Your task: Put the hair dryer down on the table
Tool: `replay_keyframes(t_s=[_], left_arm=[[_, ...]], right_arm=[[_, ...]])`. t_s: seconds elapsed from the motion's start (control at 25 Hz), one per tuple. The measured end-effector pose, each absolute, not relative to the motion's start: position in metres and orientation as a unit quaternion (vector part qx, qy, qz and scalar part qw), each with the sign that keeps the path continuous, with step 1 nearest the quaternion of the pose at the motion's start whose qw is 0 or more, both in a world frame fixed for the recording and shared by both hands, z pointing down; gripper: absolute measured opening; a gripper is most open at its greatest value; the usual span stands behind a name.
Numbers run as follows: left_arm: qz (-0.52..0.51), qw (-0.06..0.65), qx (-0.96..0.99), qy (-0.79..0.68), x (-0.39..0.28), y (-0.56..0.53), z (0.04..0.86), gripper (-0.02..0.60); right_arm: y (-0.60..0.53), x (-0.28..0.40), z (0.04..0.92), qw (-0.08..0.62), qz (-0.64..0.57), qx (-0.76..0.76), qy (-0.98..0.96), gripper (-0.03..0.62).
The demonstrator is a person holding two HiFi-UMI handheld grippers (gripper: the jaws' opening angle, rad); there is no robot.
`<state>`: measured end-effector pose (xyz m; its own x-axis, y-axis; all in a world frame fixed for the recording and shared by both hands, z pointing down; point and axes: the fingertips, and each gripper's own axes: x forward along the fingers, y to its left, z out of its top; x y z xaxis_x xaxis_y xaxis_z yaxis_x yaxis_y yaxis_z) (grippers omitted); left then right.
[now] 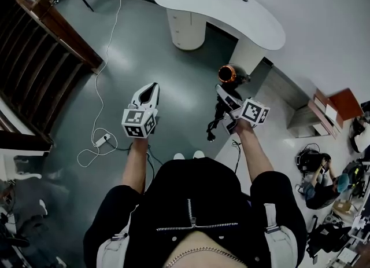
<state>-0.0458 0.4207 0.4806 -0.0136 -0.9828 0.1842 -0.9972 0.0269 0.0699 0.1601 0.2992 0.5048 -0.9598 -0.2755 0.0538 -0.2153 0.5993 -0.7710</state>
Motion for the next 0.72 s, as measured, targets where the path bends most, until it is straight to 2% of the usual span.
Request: replay_keyframes(t_s=[0.36, 0.72], left_arm=[[0.038, 0.092, 0.683, -0.724, -0.032, 0.404, 0.484, 0.028], [0.035, 0.093, 0.69, -0.717, -0.048, 0.357, 0.489, 0.028]], right_arm=[[0.274, 0.174, 0.518, 0.024, -0.437, -0.136, 0.889, 0.258], [0.235, 0.161, 0.519, 0.026, -0.433, -0.145, 0.889, 0.259]])
